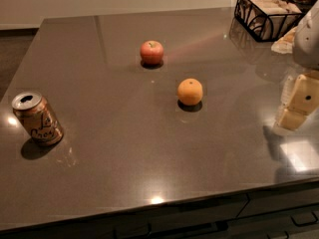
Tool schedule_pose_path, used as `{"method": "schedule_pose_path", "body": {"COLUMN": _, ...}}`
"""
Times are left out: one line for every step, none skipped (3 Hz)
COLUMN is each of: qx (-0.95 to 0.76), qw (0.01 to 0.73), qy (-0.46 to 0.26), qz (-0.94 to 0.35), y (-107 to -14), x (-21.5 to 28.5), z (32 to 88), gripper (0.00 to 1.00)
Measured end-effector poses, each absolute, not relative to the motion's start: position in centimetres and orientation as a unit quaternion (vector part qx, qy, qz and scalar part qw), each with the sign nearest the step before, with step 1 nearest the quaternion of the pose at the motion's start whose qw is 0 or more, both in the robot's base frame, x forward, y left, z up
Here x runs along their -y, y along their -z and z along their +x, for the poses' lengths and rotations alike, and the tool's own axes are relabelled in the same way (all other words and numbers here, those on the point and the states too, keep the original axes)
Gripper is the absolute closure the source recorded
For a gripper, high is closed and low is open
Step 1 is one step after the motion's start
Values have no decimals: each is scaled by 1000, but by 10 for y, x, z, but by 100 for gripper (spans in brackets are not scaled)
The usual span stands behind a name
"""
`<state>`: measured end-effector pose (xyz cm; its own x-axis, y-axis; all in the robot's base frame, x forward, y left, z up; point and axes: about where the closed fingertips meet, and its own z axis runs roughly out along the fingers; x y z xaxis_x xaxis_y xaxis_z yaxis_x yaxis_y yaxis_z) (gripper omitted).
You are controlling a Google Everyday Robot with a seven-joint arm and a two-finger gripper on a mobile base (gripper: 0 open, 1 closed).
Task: Pick orange
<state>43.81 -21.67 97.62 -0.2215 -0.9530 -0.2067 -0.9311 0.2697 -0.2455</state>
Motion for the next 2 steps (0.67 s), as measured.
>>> {"method": "schedule_pose_path", "body": {"qx": -781, "qw": 159, "qy": 34, "qz": -603, "y": -976, "x": 217, "z": 438, "gripper": 0}}
{"method": "schedule_pose_path", "body": {"qx": -782, "qw": 165, "qy": 23, "qz": -601, "y": -973, "x": 210, "z": 448, "gripper": 0}}
